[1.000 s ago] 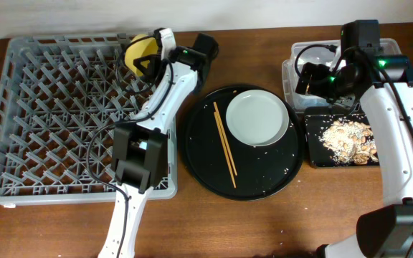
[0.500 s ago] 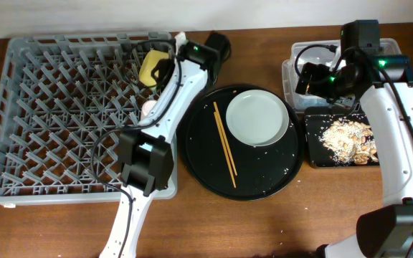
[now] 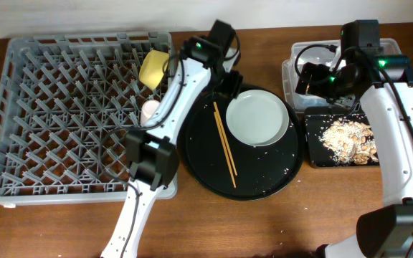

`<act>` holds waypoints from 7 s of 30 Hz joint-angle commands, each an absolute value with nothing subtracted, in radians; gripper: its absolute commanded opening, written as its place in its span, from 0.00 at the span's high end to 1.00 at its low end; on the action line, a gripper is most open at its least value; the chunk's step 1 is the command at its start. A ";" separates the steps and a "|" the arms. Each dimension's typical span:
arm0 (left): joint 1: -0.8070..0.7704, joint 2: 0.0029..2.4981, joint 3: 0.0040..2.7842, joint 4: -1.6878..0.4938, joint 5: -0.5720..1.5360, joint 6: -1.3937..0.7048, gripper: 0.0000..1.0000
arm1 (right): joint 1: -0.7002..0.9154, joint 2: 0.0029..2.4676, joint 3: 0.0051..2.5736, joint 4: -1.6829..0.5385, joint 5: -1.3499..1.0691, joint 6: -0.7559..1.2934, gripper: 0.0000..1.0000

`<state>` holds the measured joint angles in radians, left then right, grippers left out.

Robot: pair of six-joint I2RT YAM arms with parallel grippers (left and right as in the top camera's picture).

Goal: Sort waste into correct bins and load items into the dishwasher rack
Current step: 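Grasp the white plate with the left gripper and lift it, then stand the white plate upright at the back of the rack, then reach the left gripper to the black tray and grasp one chopstick, then carry the chopstick to the rack and drop it in upright, then reach the left gripper back to the tray and grasp the second chopstick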

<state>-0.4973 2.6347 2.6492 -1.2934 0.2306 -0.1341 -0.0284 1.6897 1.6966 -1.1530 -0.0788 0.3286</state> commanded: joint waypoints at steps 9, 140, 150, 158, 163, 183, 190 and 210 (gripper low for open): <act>-0.502 2.770 2.637 -1.286 0.349 -0.118 0.58 | -0.035 1.688 1.711 -1.156 -0.067 0.322 0.01; -0.624 2.423 1.977 -1.071 0.050 -0.577 0.75 | -0.035 1.688 1.711 -1.156 -0.067 0.322 0.02; -0.618 2.424 2.005 -1.077 0.057 -0.575 0.98 | -0.035 1.688 1.711 -1.156 -0.067 0.322 0.01; -0.618 2.423 2.136 -1.148 0.065 -0.513 0.99 | -0.035 1.688 1.711 -1.156 -0.067 0.322 0.02; -0.619 2.423 2.393 -1.296 0.071 -0.454 0.99 | -0.035 1.688 1.711 -1.156 -0.067 0.322 0.02; -0.336 2.032 2.706 -1.688 -0.253 -0.115 0.99 | -0.035 1.688 1.711 -1.156 -0.067 0.322 0.01; -0.206 2.025 2.186 -1.559 -0.311 -0.121 1.00 | -0.035 1.688 1.711 -1.156 -0.067 0.322 0.02; -0.355 2.032 2.143 -1.274 -0.053 -0.117 0.25 | -0.035 1.688 1.711 -1.156 -0.067 0.322 0.01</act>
<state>-0.2390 2.0357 2.1227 -1.3056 -0.1028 -0.1234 -0.0284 1.6897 1.6974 -1.1545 -0.0761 0.3283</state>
